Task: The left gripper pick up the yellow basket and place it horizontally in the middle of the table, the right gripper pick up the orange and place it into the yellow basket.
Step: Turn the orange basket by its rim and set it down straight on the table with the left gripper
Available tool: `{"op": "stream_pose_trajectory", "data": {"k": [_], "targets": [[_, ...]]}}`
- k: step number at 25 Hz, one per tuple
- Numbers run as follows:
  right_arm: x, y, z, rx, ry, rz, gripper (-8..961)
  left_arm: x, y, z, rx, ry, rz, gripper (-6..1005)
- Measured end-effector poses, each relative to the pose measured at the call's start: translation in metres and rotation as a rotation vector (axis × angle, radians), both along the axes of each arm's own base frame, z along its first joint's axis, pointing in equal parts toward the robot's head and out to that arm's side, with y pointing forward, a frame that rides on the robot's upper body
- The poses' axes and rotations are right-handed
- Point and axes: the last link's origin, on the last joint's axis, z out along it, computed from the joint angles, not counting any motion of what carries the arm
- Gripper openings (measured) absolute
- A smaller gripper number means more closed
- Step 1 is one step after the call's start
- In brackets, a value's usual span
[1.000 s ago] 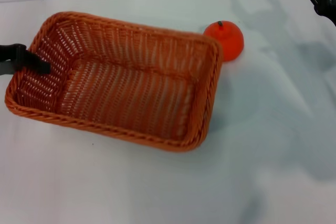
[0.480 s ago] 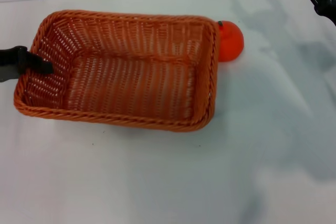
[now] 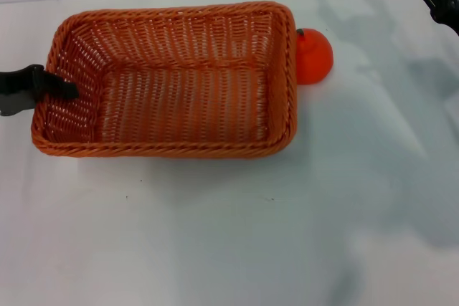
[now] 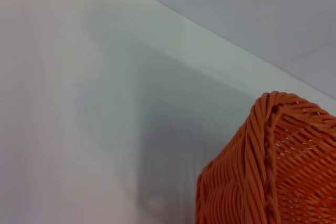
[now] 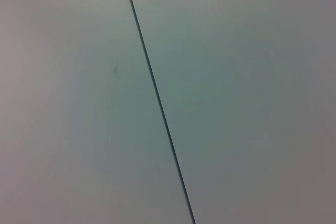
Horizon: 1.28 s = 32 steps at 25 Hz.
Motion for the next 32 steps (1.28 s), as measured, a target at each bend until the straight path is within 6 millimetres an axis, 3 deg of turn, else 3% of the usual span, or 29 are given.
{"op": "stream_pose_trajectory", "data": {"k": [32], "targets": [[0.0015, -0.0002, -0.0021, -0.006, -0.001, -0.014, 869, -0.0054, 0.0044, 0.0056, 0.063, 0.145, 0.025, 127]]}}
